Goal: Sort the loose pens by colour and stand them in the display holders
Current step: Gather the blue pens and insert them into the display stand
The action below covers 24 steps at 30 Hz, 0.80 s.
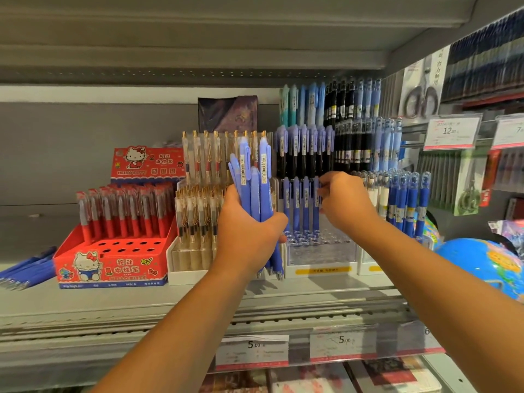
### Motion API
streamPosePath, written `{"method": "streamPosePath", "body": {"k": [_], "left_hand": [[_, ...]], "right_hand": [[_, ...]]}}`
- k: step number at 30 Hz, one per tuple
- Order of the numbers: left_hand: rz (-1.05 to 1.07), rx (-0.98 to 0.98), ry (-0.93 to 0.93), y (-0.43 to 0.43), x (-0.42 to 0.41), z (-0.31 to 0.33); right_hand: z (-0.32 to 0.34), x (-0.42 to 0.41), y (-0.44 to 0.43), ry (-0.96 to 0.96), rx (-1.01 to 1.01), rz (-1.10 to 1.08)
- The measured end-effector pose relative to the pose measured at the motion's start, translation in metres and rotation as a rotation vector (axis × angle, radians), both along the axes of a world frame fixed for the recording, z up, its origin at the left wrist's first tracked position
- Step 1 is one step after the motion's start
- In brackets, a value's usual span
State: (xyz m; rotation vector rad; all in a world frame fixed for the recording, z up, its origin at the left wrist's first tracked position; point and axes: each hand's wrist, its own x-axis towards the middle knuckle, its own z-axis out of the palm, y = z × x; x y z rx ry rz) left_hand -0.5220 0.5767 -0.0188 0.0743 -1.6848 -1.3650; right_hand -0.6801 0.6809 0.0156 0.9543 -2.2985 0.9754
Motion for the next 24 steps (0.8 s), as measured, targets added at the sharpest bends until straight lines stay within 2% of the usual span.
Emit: {"method": "streamPosePath", "body": {"k": [4,7,10,12,14,16,20,24], "left_hand": [[-0.021,-0.009,0.003,0.0,0.001,0.001],[-0.035,-0.02,0.009,0.0,0.0,0.0],[-0.018,-0.038,0.004,0.0,-0.001,-0.001],[-0.008,-0.052,-0.006,-0.001,-0.002,-0.002],[-0.006,-0.064,-0.016,-0.003,-0.004,-0.002],[-0.032,-0.069,-0.013,-0.003,-0.005,-0.001],[-0.06,-0.048,0.007,-0.003,-0.005,-0.002],[-0.08,-0.066,-0.018,-0.003,-0.005,-0.002]], "right_hand": [[-0.002,0.003,0.001,0.046,0.074,-0.061],[-0.006,0.01,0.0,0.192,0.148,-0.163],[-0.004,0.022,0.002,0.287,-0.005,-0.083],[0.003,0.033,0.003,0.146,-0.166,0.145],[0.01,0.049,0.005,-0.179,-0.293,0.49],[0.011,0.06,0.004,-0.373,-0.379,0.728],[0.01,0.068,0.001,-0.364,-0.355,0.759],[0.01,0.067,0.002,-0.482,-0.337,0.752]]}}
